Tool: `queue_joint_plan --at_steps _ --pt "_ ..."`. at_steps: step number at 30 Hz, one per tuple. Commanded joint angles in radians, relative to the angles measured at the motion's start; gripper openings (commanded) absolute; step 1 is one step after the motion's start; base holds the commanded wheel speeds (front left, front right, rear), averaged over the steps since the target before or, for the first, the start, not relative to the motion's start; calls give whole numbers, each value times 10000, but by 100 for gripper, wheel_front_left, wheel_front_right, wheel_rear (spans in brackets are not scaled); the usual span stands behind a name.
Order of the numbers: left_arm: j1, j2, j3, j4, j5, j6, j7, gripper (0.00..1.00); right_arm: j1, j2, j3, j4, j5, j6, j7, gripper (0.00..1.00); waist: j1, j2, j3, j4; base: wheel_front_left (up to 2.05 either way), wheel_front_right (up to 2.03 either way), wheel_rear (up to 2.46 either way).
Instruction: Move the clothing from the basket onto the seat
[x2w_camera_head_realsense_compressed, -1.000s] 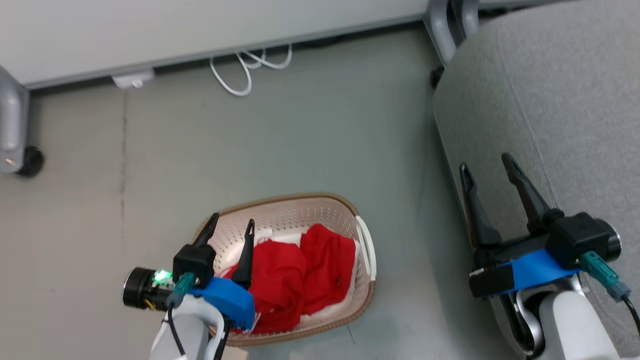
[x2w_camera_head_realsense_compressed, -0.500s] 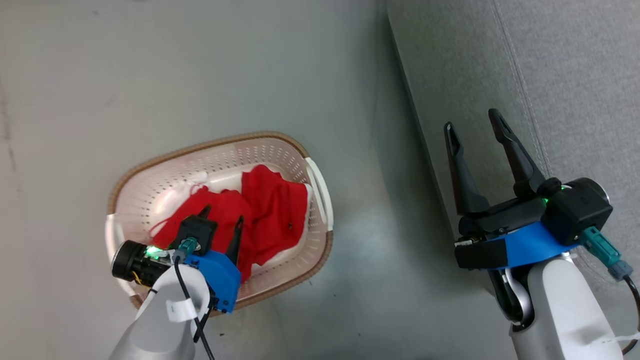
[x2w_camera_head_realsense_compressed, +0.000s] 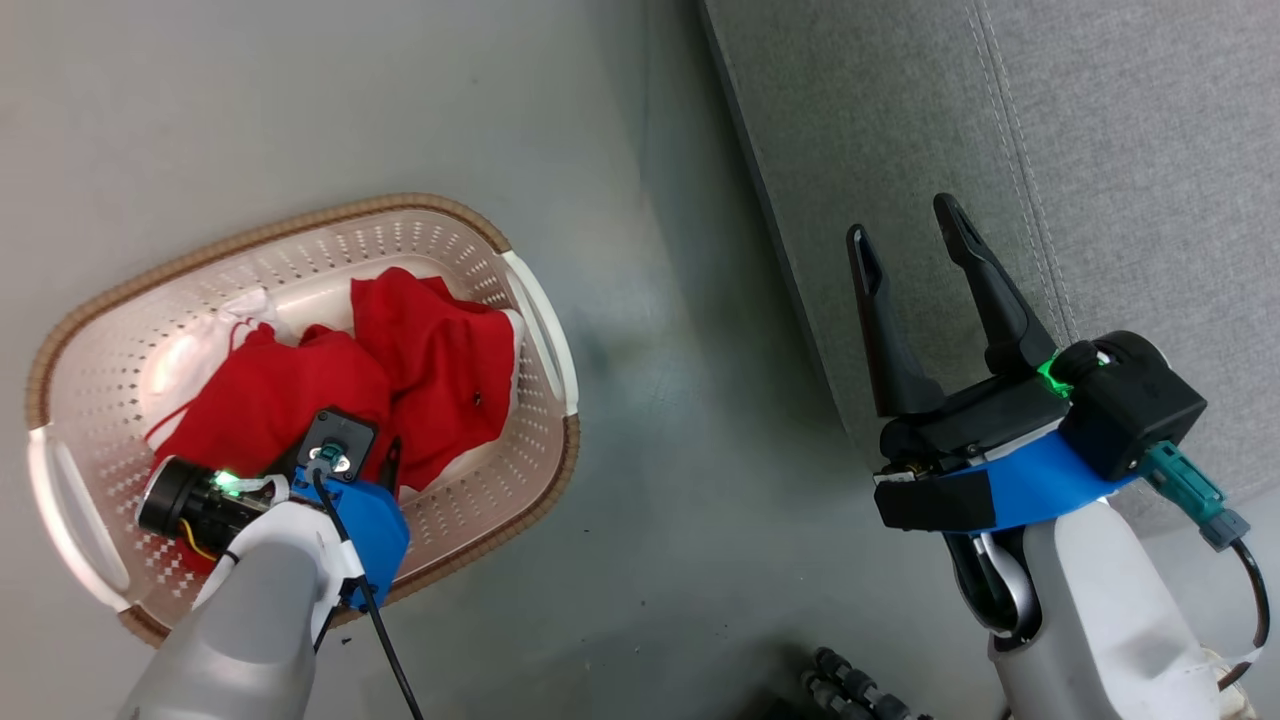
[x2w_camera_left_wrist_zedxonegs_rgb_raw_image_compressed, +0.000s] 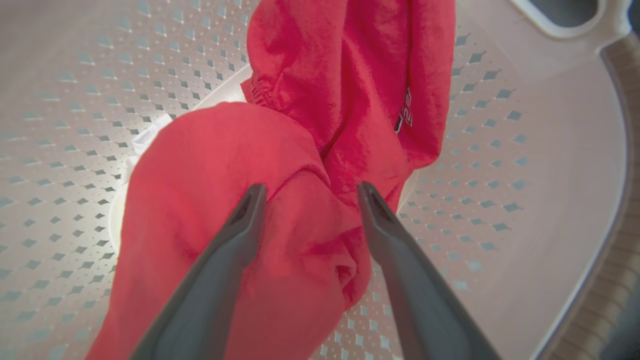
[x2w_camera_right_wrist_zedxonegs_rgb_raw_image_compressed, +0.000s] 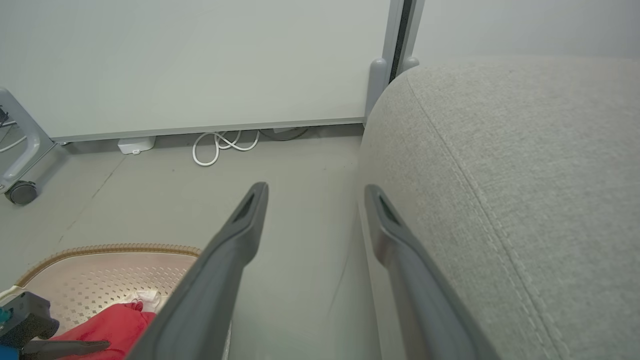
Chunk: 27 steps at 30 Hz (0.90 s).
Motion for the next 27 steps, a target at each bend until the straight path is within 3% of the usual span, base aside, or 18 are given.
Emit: queue_joint_plan --at_steps 1,9,14,15,16,17,27 --pt "-126 111 -22 65 49 84 26 100 -213 -15 20 -7 60 1 -47 100 -2 0 188 -160 0 0 0" --pt "-525 249 -275 592 266 787 840 100 -267 -16 344 90 266 1 -88 100 -2 0 436 -255 0 0 0" --pt "-679 331 -482 770 370 996 1548 100 -334 -15 479 43 373 3 -94 100 -2 0 485 -307 0 0 0" --pt "-685 335 -520 792 388 1005 1693 94 -333 -15 494 38 394 1 -95 100 -2 0 487 -319 0 0 0" --pt "-698 338 -558 813 403 995 1841 31 -340 -15 506 37 412 1 -96 100 -2 0 487 -331 0 0 0" --pt "-721 341 -590 830 404 969 1978 0 -343 -15 520 33 428 1 -96 100 -2 0 487 -341 0 0 0" --pt "-855 346 -812 890 272 668 2511 0 -372 -15 548 63 530 3 -99 100 -2 0 434 -361 0 0 0"
